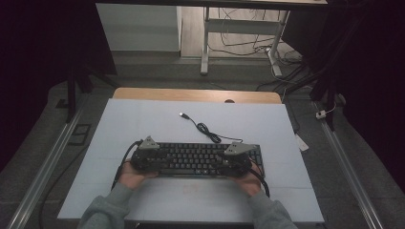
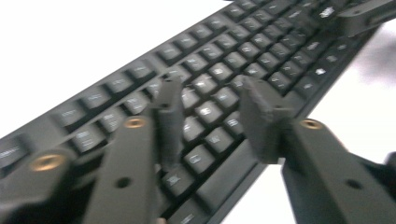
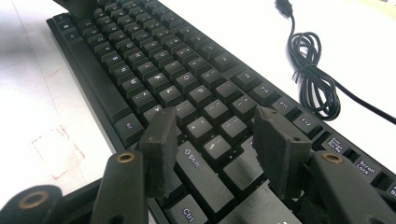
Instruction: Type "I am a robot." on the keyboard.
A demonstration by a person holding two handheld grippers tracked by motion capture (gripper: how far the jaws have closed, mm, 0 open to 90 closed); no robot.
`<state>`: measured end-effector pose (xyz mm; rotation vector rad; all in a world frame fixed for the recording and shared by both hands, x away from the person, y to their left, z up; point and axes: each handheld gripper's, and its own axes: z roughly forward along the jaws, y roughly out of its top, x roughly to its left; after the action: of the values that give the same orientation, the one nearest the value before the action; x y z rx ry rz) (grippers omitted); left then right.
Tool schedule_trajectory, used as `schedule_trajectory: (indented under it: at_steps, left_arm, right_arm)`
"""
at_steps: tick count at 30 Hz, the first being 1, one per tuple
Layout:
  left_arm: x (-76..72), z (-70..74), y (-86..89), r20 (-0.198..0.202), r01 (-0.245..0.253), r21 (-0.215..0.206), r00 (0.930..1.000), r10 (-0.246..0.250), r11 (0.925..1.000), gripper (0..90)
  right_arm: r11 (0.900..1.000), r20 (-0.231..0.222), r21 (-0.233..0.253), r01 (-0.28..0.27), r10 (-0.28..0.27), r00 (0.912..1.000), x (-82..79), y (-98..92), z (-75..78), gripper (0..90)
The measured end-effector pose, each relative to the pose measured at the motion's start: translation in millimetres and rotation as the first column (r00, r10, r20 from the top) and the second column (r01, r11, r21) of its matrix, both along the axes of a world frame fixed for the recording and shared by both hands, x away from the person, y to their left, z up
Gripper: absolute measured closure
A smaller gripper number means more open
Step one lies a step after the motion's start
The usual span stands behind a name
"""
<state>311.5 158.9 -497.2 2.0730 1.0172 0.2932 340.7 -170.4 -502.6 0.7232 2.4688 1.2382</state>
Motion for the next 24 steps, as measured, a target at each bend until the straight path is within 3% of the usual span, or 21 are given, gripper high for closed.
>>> schedule_trajectory:
  at_steps: [7,24]
  left_arm:
    - [2.1,-0.1,19.4,-0.027,-0.072,-0.021,0.9971,0.071,0.9972,37.4]
    - [1.3,-1.2,23.6,-0.021,-0.082,-0.013,0.9965,0.081,0.9966,33.8]
  right_arm:
    - [1.000,-0.001,-0.002,0.003,-0.003,1.0000,0.8,-0.5,-0.6,49.7]
    - [1.000,0.002,-0.006,0.007,-0.007,1.0000,1.3,-0.9,-0.5,49.4]
